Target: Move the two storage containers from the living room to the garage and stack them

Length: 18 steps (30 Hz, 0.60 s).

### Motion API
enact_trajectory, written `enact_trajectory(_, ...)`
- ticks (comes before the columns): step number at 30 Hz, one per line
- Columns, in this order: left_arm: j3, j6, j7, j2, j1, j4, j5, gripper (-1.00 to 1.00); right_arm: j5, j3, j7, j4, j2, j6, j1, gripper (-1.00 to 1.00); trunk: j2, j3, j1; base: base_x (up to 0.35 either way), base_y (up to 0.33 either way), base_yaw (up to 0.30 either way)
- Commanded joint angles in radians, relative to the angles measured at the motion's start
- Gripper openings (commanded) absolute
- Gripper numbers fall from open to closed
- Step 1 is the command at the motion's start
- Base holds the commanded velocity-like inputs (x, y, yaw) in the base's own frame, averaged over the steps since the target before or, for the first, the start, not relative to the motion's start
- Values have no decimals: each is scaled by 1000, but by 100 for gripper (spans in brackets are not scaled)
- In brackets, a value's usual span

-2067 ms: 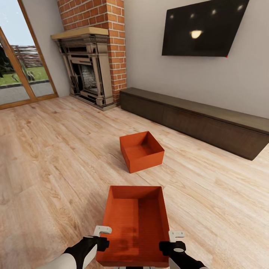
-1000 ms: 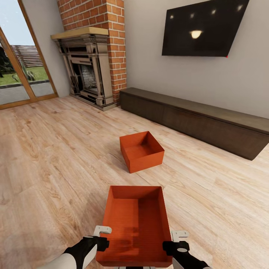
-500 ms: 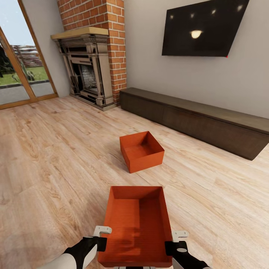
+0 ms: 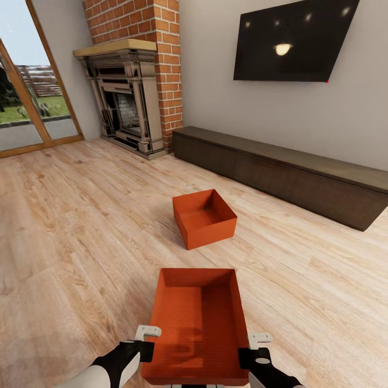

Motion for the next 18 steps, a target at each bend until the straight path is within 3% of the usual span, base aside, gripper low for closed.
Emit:
enact_trajectory(1, -2, 4, 6, 1, 0, -2, -22, -100, -9, 1, -9, 1, -3, -4, 0, -100, 7, 2, -4, 0, 0, 0)
enact_trajectory(18, -2, 4, 6, 1, 0, -2, -21, -100, -7, 1, -8, 0, -1, -3, -1, -100, 126, 56, -69, 0, 0, 0)
